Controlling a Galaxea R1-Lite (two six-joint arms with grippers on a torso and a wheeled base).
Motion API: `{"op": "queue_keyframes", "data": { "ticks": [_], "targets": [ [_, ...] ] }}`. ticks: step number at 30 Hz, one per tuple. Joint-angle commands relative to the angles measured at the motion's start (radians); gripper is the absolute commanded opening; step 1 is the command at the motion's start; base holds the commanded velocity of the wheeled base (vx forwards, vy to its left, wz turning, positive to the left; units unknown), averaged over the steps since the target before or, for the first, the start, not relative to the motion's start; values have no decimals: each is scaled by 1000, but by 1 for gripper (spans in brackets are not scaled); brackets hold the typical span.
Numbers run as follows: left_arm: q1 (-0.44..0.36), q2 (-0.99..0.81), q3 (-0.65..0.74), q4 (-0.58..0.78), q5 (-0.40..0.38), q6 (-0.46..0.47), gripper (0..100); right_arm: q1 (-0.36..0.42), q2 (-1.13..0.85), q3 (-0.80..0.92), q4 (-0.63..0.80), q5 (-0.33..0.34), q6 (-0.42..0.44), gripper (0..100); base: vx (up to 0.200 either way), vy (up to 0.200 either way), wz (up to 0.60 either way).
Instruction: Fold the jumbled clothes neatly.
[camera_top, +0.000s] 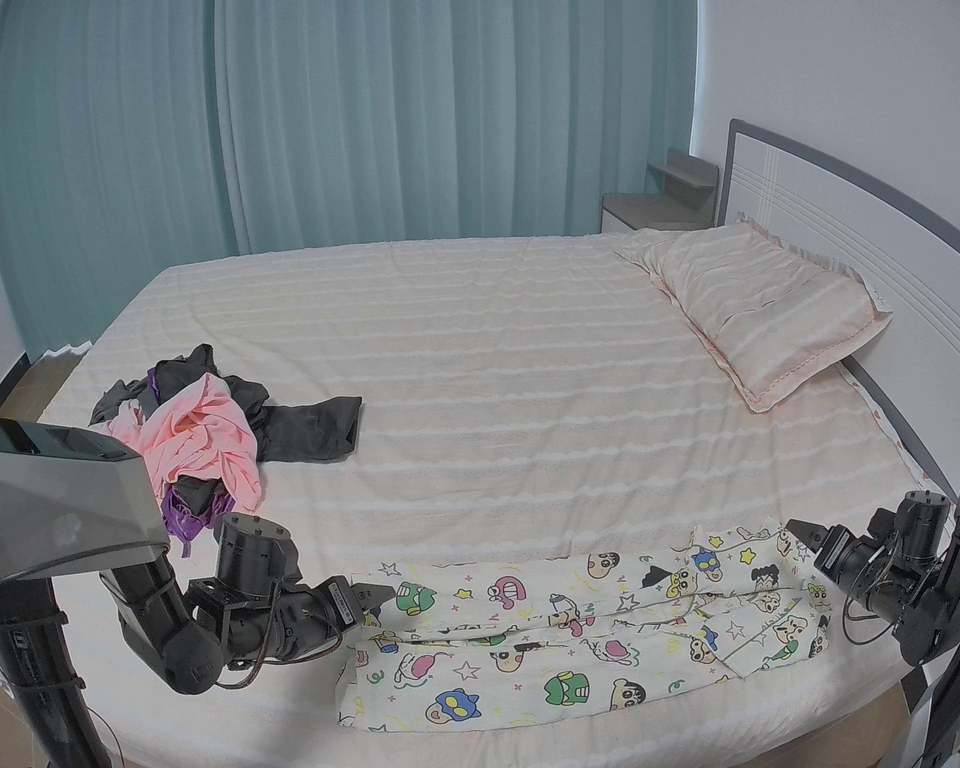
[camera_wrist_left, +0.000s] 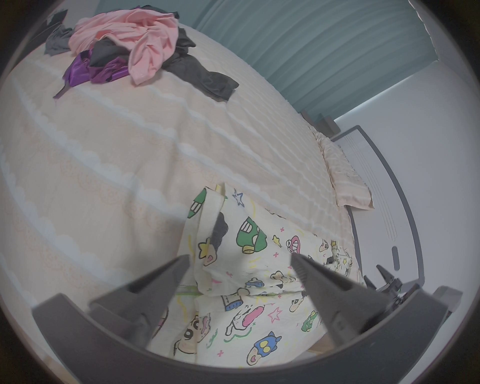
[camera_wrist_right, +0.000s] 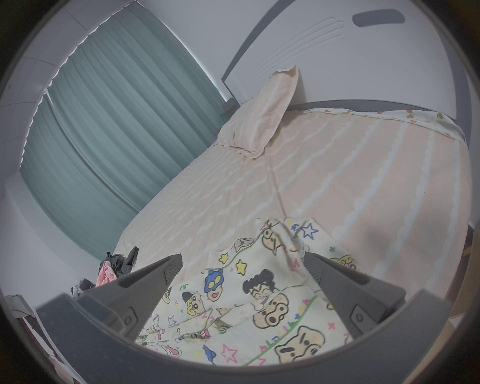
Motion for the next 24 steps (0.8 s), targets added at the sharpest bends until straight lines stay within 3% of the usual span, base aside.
{"op": "queue_keyframes", "data": {
  "ticks": [1, 8, 14, 24],
  "targets": [
    [-10, 4, -3, 2, 2, 54, 100, 53, 2, 31, -6, -17, 8, 100, 0, 0, 0],
    [-22, 13, -20, 81, 2, 207, 100, 58, 4, 31, -6, -19, 9, 100, 0, 0, 0],
    [-46, 44, -106, 213, 3, 227, 100, 64, 2, 31, -4, -20, 9, 100, 0, 0, 0],
    [-57, 105, -178, 253, 34, 247, 100, 82, 2, 31, -4, -39, 12, 100, 0, 0, 0]
  ]
}}
